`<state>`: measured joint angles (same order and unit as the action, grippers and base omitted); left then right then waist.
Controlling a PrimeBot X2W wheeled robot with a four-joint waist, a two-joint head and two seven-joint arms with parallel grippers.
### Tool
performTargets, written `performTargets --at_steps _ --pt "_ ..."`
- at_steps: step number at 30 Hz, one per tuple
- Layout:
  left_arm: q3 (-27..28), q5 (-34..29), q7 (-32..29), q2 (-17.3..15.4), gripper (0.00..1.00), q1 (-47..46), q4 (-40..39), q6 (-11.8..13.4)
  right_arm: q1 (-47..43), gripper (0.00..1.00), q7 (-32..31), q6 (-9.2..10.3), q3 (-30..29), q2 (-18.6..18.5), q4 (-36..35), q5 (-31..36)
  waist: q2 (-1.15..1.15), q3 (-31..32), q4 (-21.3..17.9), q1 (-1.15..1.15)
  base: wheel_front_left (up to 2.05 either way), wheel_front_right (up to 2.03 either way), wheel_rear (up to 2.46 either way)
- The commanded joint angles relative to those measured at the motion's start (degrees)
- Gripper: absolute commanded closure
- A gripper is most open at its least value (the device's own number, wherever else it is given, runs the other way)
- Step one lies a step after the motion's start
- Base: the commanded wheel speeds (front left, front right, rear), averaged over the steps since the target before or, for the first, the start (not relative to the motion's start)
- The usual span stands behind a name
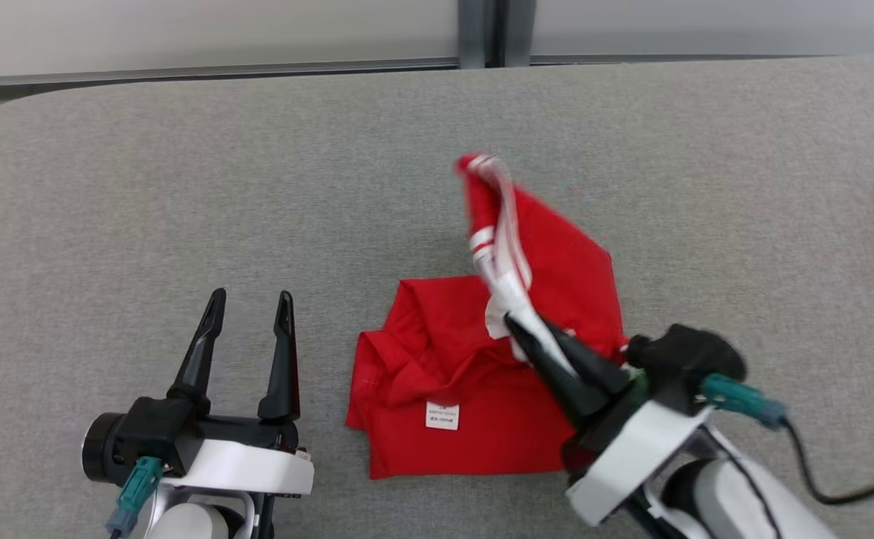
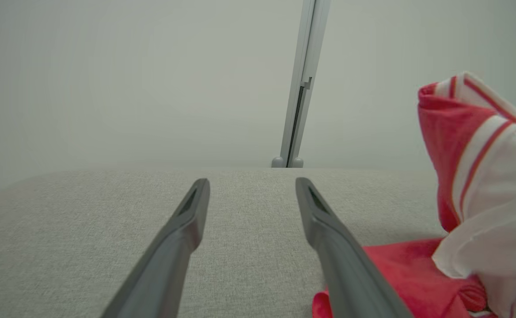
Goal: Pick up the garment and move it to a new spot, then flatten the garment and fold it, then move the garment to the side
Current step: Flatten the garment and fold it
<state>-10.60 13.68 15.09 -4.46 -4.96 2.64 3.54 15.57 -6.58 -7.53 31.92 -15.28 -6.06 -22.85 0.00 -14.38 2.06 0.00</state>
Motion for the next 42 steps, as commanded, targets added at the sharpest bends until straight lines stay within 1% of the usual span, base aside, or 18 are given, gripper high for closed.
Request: performTargets --at_steps 1,5,7,8,10,12,13,14,15,20,22,24,28,32,37,42 --pt "0.0 -0.2 0.1 0.0 0.00 -0.5 0.0 -0.2 0.7 1.00 -0.4 0.08 1.0 0.5 1.4 -0.8 0.00 0.3 0.8 0.00 0.00 0.00 0.00" --pt "-0.1 -0.2 0.1 0.4 0.00 -0.5 -0.1 -0.3 1.5 1.00 -0.1 0.05 4.0 4.3 8.0 -3.0 0.00 0.2 2.0 0.00 0.00 0.00 0.00" --pt "0.1 -0.2 0.1 0.5 0.00 -0.4 -0.3 -0.3 2.2 1.00 0.5 0.05 4.9 6.8 11.0 -4.3 0.00 0.0 2.3 0.00 0.00 0.00 0.00" --pt "0.1 -0.3 0.1 0.6 0.00 -0.4 -0.3 -0.3 2.6 1.00 0.3 0.05 5.6 7.3 12.6 -4.1 0.00 -0.1 2.4 0.00 0.00 0.00 0.00" --pt "0.1 -0.4 0.1 0.7 0.00 -0.5 -0.3 -0.4 3.9 1.00 1.7 0.04 6.7 9.4 16.9 -5.2 0.00 -0.4 2.7 0.00 0.00 0.00 0.00" --pt "0.1 -0.6 0.1 0.8 0.00 -0.7 -0.3 -0.4 4.7 1.00 3.2 0.05 6.8 10.6 19.5 -6.2 0.00 -0.7 2.7 0.00 0.00 0.00 0.00" --pt "0.1 -0.6 0.1 0.8 0.00 -0.8 -0.2 -0.4 5.2 0.79 3.7 0.05 7.1 10.8 21.0 -5.8 0.00 -0.8 2.8 0.00 0.00 0.00 0.00" --pt "-0.1 -0.7 0.1 0.9 0.00 -0.9 -0.2 -0.5 5.5 0.34 4.3 0.05 7.4 11.2 22.2 -6.2 0.00 -0.9 2.8 0.00 0.00 0.00 0.00" --pt "-0.1 -0.7 0.1 0.9 0.00 -0.9 -0.1 -0.6 6.2 0.00 5.3 0.05 7.7 11.5 22.9 -6.2 0.00 -1.0 2.8 0.00 0.00 0.00 0.00" --pt "0.1 -0.9 0.1 1.0 0.00 -0.8 -0.1 -0.7 8.3 0.00 11.4 0.05 9.4 11.9 22.7 -8.8 0.00 -1.2 2.3 0.00 0.00 0.00 0.00" --pt "0.2 -1.1 0.1 1.1 0.00 -0.7 -0.1 -0.8 9.1 0.00 13.9 0.05 8.8 11.9 21.8 -9.4 0.00 -1.2 2.0 0.00 0.00 0.00 0.00" --pt "0.3 -1.2 0.1 1.1 0.00 -0.6 -0.2 -0.9 9.6 0.00 16.5 0.05 7.1 11.1 20.8 -9.0 0.00 -1.2 1.7 0.00 0.00 0.00 0.00" --pt "0.7 -2.3 0.1 0.6 0.00 -0.9 -0.3 -0.9 9.0 0.00 19.3 0.05 0.7 8.7 17.8 -7.0 0.00 -1.1 0.9 0.00 0.00 0.00 0.00" --pt "1.1 -3.1 0.1 0.1 0.00 -1.0 -0.6 -0.7 5.9 0.00 20.1 0.05 -7.9 5.8 15.0 -3.5 0.00 -0.9 0.1 0.00 0.00 0.00 0.00" --pt "1.6 -4.1 0.1 -1.0 0.00 -0.4 -0.7 -0.4 0.0 0.00 18.6 0.05 -18.3 2.8 12.5 1.7 0.00 -0.1 -0.8 0.00 0.00 0.00 0.00" --pt "2.1 -4.6 0.1 -2.2 0.00 0.9 -0.5 -0.2 -7.3 0.00 16.6 0.05 -26.5 1.7 9.8 5.9 0.00 0.9 -1.9 0.00 0.00 0.00 0.00"
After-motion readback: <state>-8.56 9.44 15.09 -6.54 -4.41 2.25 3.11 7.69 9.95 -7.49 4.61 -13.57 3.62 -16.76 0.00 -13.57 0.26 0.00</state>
